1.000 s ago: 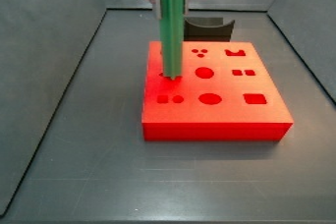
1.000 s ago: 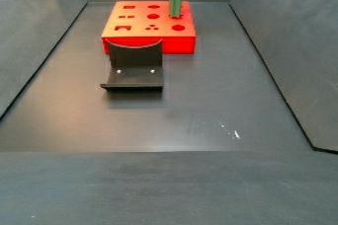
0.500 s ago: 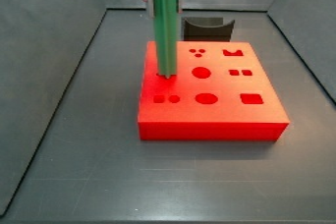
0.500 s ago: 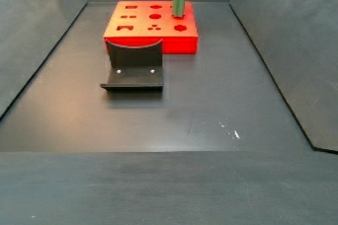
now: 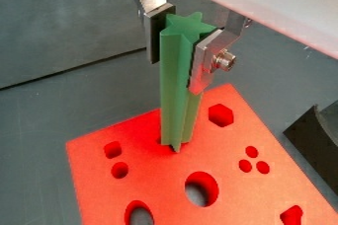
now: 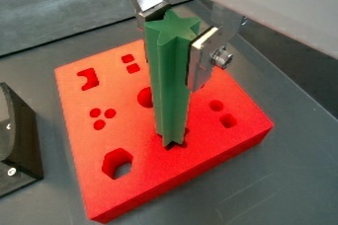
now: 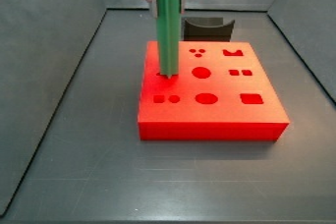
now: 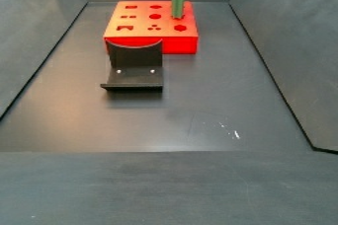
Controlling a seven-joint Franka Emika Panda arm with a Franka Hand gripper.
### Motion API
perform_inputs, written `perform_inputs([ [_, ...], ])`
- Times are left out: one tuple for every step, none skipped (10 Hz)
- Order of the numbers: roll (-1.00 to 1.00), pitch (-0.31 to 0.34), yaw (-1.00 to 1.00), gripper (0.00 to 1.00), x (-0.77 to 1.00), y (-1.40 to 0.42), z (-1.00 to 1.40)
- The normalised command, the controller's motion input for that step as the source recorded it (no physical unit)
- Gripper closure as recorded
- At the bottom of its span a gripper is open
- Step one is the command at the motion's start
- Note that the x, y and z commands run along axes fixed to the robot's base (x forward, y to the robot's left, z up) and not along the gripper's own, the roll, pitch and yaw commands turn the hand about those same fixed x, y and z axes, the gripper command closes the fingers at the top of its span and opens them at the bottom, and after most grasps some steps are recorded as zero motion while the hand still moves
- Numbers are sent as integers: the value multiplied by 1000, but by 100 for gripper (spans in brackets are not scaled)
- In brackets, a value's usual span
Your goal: Insert the star object.
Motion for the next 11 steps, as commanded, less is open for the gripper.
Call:
perform_inputs([
  [29,39,83,100,11,-134,0],
  [14,7,74,100,0,-149,-34],
  [0,0,71,100,11,-114,-117],
  [-21,0,54,100,0,0,-251],
  [0,0,9,100,-3,86,-274],
  [0,17,40,100,0,57,-280],
  [-30,0,134,100,20,83,-443],
  [-23,-16,169,100,-23,11,-454],
  [0,0,369,100,0,129,-537],
  [0,0,409,100,0,171,-471],
  [0,0,226,100,0,111,-234],
])
